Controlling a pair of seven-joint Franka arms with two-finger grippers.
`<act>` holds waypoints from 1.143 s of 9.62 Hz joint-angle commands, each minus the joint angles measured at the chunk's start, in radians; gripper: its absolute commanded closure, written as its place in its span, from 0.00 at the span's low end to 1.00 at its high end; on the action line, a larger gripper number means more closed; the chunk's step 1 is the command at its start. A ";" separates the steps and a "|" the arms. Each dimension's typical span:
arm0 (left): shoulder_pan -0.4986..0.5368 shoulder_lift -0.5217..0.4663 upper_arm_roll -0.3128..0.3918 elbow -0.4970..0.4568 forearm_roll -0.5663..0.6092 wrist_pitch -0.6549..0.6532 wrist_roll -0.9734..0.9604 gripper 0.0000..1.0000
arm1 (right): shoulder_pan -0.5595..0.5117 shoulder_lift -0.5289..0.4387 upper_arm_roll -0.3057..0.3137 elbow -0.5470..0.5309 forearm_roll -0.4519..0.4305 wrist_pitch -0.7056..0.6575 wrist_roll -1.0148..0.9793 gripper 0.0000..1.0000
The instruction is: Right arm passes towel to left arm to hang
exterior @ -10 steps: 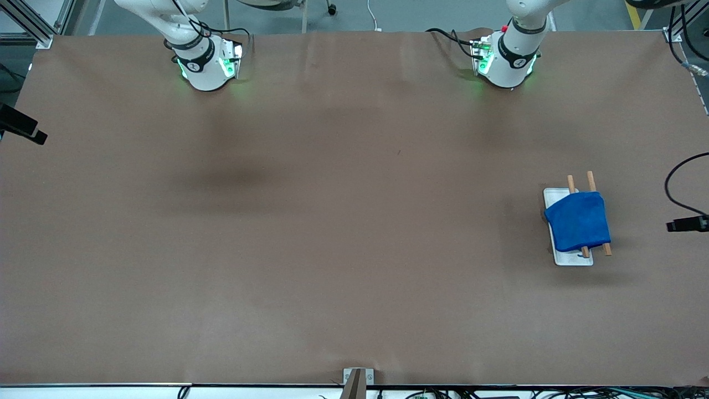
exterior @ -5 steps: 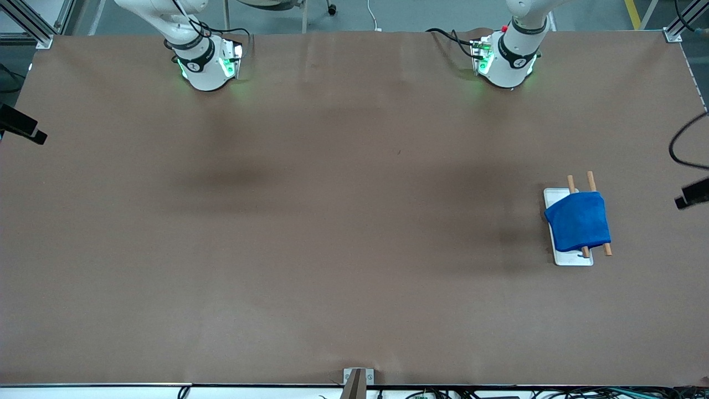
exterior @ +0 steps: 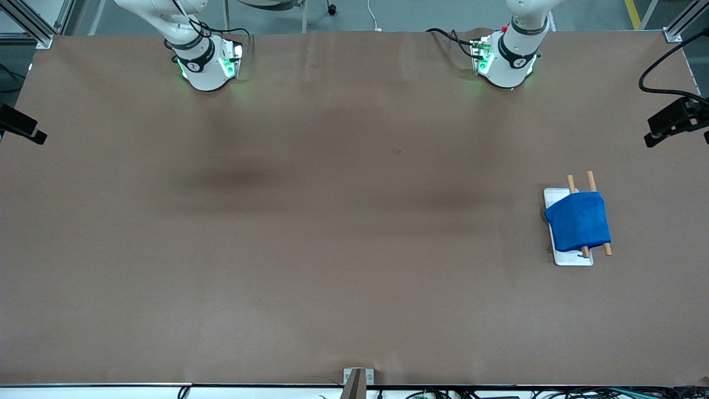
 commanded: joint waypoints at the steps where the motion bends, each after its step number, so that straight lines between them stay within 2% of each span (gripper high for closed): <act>1: -0.010 -0.007 -0.009 -0.058 -0.045 0.006 -0.011 0.00 | -0.003 -0.007 0.003 -0.001 -0.018 -0.008 -0.010 0.00; 2: -0.078 -0.047 0.028 -0.104 -0.044 0.006 -0.011 0.00 | -0.005 -0.007 0.003 -0.001 -0.018 -0.008 -0.008 0.00; 4: -0.163 -0.210 0.134 -0.304 -0.067 0.046 -0.009 0.00 | -0.003 -0.006 0.002 -0.001 -0.018 -0.008 -0.008 0.00; 5: -0.262 -0.254 0.229 -0.366 -0.086 0.071 -0.009 0.00 | -0.005 -0.007 0.003 -0.001 -0.018 -0.008 -0.010 0.00; 6: -0.362 -0.257 0.338 -0.374 -0.091 0.074 -0.007 0.00 | -0.005 -0.007 0.003 -0.001 -0.018 -0.008 -0.010 0.00; 7: -0.413 -0.257 0.372 -0.374 -0.084 0.075 -0.009 0.00 | -0.005 -0.007 0.002 -0.001 -0.018 -0.008 -0.010 0.00; 11: -0.423 -0.246 0.382 -0.365 -0.077 0.106 0.012 0.00 | -0.005 -0.006 0.002 -0.001 -0.018 -0.010 -0.011 0.00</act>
